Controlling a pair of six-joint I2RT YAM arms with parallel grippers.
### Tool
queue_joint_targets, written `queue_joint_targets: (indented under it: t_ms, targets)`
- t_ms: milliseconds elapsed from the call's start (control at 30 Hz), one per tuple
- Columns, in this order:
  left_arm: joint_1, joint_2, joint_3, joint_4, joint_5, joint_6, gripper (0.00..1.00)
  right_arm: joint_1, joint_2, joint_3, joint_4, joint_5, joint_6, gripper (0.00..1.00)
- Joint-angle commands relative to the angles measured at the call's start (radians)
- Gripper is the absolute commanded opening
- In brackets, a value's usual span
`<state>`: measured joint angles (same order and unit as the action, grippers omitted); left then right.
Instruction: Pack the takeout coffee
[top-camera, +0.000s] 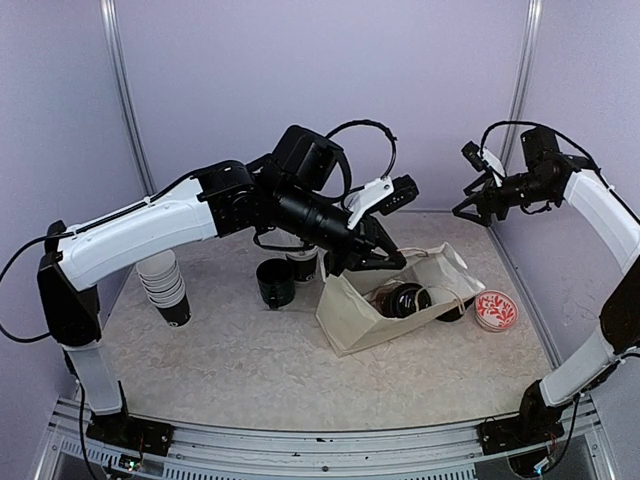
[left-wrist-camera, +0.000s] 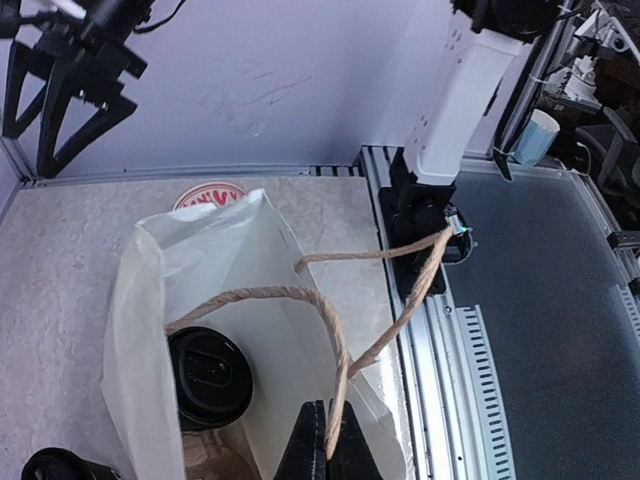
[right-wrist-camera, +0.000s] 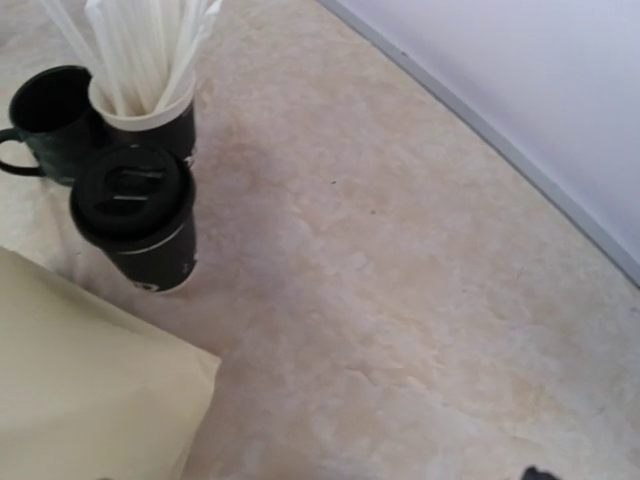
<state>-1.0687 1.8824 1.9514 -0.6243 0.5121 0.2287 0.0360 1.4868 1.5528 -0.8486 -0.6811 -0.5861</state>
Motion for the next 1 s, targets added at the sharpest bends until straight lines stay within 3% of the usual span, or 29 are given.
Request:
queue_joint_targets:
  t_ms: [0,633,967]
  targets:
    - [-0.027,-0.088,-0.026,0.022,0.055,-0.013,0.0,-0.003,-0.019,-0.026,0.007,-0.045,-0.006,0.86]
    - [-0.035,-0.113,-0.046,0.032,0.047,-0.033,0.0,-0.003,-0.043,-0.076,-0.01,-0.09,-0.019,0.86]
    - [0.012,-0.005,0.067,0.053,-0.063,-0.144,0.0,-0.003,-0.016,-0.051,-0.023,-0.094,0.0,0.86]
